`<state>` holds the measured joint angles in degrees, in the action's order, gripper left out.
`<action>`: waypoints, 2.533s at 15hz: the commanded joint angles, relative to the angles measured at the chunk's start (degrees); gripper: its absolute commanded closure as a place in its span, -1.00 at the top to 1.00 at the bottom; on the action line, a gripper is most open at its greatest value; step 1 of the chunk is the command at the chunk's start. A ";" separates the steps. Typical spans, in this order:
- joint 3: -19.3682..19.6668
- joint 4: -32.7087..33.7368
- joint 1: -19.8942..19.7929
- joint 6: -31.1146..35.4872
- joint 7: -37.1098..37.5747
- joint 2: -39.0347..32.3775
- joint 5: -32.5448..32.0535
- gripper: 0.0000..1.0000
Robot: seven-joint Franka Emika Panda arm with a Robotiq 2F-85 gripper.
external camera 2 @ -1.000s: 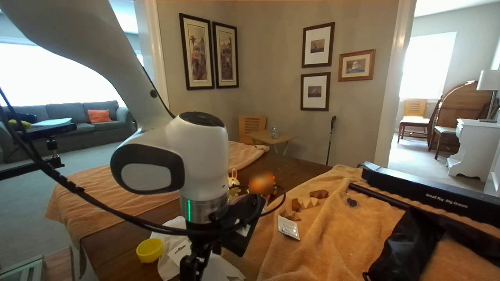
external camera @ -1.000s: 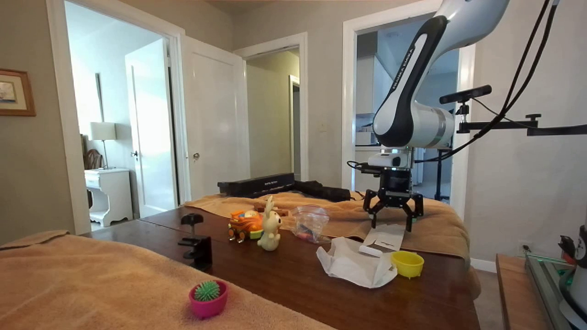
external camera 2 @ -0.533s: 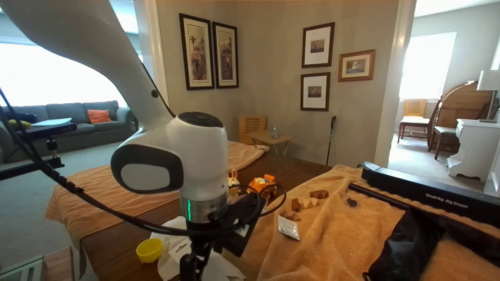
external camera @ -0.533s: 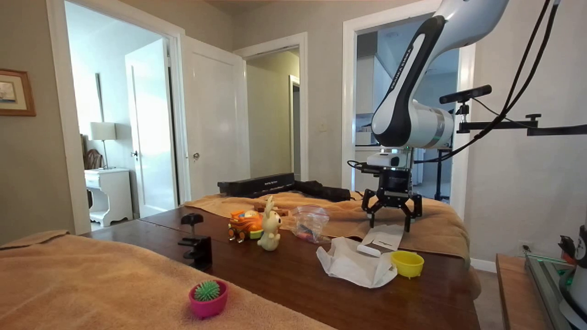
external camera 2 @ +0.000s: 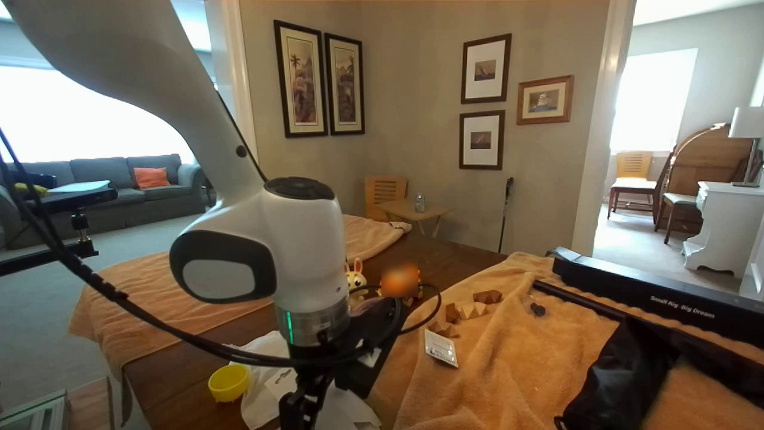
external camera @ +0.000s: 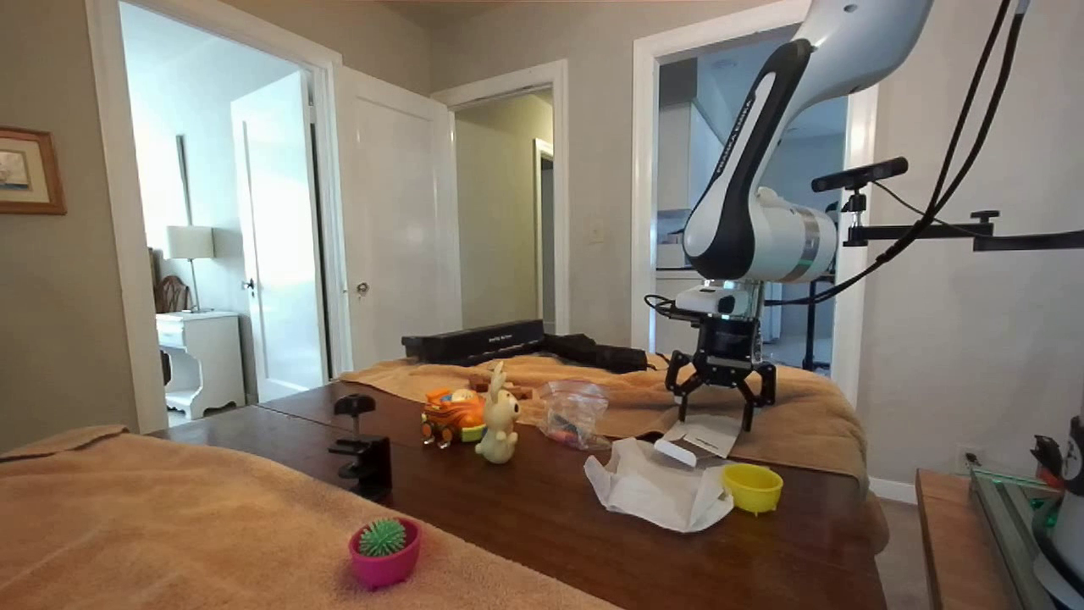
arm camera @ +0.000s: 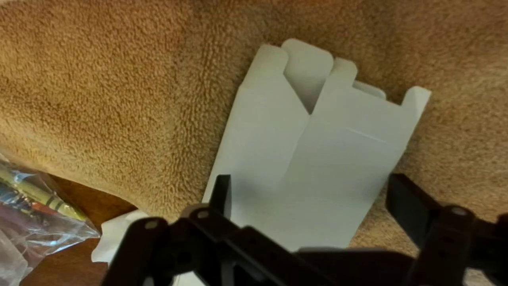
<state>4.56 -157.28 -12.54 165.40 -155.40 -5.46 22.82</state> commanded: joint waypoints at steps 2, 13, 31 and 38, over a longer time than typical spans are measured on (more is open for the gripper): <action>-2.58 -0.01 0.66 4.73 -2.99 -2.31 6.56 1.00; -5.72 -0.04 0.33 7.09 -3.00 -2.87 10.11 0.39; -9.30 0.01 2.03 14.29 -3.00 -3.44 13.55 1.00; -11.54 -0.03 1.57 16.43 -3.00 -4.93 13.98 1.00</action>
<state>-5.65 -157.31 -10.97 179.54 -155.40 -9.55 33.73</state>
